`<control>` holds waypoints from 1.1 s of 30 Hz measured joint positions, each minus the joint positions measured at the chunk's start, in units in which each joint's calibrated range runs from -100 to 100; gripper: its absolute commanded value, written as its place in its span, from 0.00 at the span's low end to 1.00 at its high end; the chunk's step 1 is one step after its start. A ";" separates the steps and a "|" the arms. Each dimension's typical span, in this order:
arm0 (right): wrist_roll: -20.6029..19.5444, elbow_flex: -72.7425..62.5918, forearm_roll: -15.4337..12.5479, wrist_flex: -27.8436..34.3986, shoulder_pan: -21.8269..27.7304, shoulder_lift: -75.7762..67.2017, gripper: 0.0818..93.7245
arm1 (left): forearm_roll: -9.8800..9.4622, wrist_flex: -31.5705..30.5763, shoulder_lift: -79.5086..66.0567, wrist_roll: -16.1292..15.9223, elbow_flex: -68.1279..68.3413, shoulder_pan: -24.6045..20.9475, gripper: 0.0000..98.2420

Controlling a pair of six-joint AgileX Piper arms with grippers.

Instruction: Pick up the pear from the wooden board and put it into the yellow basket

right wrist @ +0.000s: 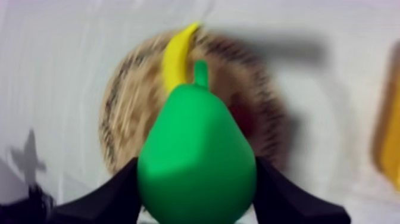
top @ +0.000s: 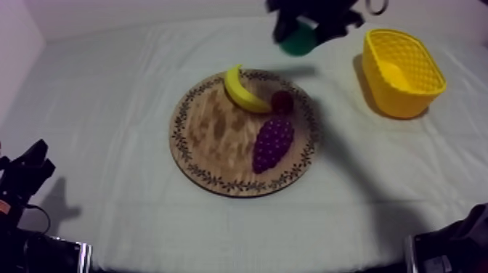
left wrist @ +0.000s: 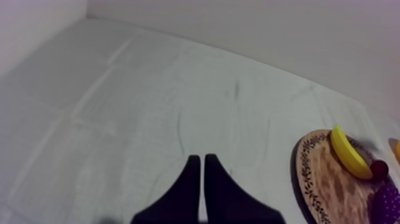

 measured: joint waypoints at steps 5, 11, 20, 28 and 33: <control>1.37 1.79 1.24 -1.30 6.91 -4.81 0.37 | 0.00 0.00 0.00 0.00 0.00 0.00 0.00; 2.18 4.94 2.62 -5.22 13.97 -4.24 0.36 | 0.00 0.00 0.00 0.00 0.00 0.00 0.00; 2.07 8.48 5.00 -11.19 20.77 1.34 0.40 | 0.00 0.00 0.00 0.00 0.00 0.00 0.00; 1.05 10.34 5.92 -12.17 21.63 2.64 0.69 | 0.00 0.00 0.00 0.00 0.00 0.00 0.00; 1.17 13.25 5.96 -12.93 22.59 -1.63 0.70 | 0.00 0.00 0.00 0.00 0.00 0.00 0.00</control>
